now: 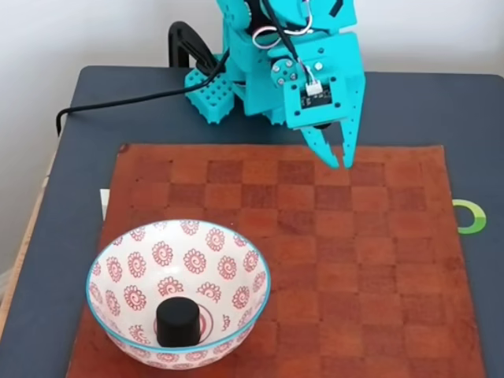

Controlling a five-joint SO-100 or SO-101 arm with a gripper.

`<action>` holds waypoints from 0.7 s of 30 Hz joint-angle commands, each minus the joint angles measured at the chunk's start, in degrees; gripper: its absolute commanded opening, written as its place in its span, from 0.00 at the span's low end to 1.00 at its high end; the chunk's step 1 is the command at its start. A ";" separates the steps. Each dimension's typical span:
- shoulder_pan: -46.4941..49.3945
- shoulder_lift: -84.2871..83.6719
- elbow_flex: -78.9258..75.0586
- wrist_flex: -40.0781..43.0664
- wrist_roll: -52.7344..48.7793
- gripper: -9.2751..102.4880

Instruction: Grasp a black cylinder and put it in the bin.

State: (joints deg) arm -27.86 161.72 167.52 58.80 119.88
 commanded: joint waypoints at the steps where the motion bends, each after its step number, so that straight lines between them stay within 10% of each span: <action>1: 0.44 3.08 2.02 -0.62 1.85 0.09; 21: 4.22 25.31 15.38 2.81 4.92 0.09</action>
State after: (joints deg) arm -24.79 185.54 183.08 60.38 125.07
